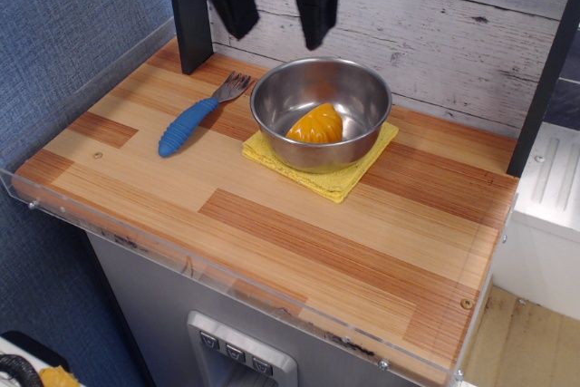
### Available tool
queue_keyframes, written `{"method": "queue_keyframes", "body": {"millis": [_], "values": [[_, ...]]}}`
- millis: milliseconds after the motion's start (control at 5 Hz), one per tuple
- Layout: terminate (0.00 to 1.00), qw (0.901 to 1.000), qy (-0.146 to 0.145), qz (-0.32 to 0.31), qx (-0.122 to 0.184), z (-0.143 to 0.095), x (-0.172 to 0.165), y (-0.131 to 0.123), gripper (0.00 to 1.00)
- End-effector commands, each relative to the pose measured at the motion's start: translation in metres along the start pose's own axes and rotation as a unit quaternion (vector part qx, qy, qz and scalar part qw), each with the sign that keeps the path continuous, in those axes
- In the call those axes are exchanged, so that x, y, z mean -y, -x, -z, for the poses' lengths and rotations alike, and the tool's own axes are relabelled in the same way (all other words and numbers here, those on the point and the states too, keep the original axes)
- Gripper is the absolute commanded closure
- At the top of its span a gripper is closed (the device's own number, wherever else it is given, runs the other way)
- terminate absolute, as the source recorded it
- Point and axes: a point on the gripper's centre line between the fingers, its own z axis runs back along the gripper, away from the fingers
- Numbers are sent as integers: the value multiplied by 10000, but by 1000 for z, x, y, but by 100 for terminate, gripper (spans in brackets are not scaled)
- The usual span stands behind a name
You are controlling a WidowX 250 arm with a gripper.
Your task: Put the half pumpkin into the bowl
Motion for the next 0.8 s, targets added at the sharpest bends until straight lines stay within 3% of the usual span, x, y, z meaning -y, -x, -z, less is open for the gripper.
{"method": "queue_keyframes", "body": {"millis": [0, 400, 600], "values": [[0, 9976, -267, 477, -416, 6, 0, 0, 0], [0, 9969, -357, 497, -491, 11, 1, 2, 0], [100, 9969, -357, 497, -491, 11, 1, 2, 0]]}}
